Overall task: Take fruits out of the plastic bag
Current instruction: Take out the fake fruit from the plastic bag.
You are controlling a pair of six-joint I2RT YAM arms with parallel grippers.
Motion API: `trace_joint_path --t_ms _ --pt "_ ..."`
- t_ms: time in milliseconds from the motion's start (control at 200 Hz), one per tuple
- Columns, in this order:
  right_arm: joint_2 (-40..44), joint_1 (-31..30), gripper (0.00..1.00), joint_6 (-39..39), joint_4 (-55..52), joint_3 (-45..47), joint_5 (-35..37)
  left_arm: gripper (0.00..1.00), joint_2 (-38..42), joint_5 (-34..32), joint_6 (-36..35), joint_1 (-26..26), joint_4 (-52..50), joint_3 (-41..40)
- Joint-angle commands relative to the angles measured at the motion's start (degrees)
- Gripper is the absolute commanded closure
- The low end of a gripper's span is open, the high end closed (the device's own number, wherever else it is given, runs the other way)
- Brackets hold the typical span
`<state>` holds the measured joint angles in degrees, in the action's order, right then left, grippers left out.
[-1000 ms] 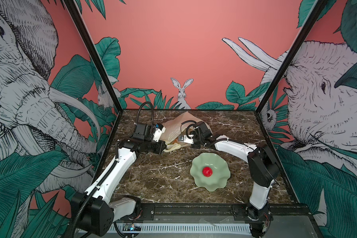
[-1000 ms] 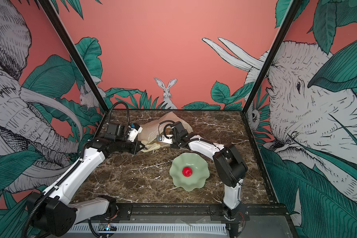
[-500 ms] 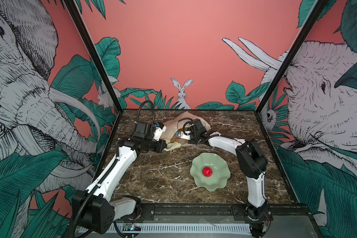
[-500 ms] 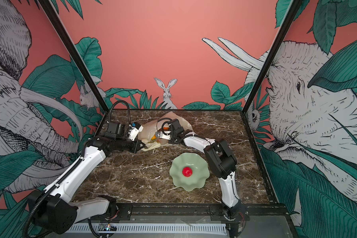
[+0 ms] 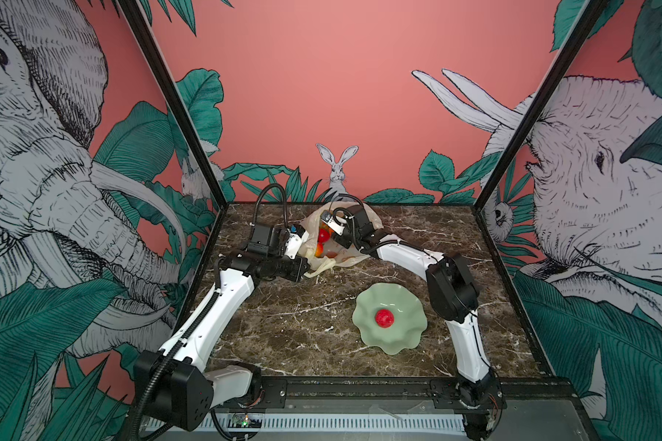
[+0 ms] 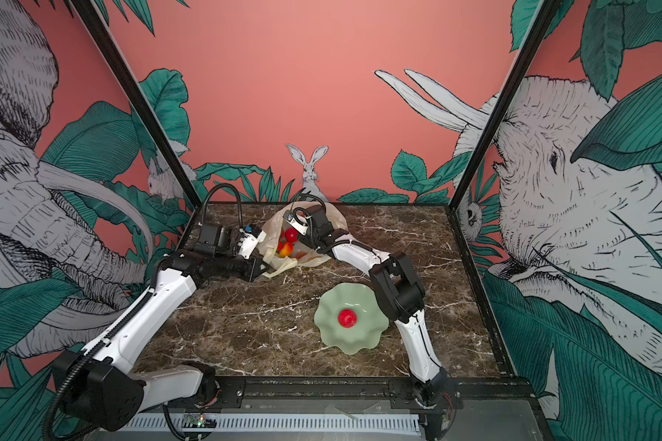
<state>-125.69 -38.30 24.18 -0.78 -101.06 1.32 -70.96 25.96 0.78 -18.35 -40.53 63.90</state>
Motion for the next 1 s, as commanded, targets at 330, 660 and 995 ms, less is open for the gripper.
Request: trace_joint_path --t_ms 330,660,995 --pt "-7.5 0.2 0.26 -38.1 -9.0 -11.3 4.6 1.00 -1.7 1.6 -1.3 -0.3 0.6 0.9" --pt "-13.6 0.2 0.20 -45.5 -13.6 -20.2 11.0 1.00 -2.4 2.9 -2.2 -0.3 1.5 0.2" --pt "-18.1 0.2 0.17 -52.4 -11.8 -23.9 12.9 1.00 -3.3 7.5 -2.5 -0.3 3.0 -2.5"
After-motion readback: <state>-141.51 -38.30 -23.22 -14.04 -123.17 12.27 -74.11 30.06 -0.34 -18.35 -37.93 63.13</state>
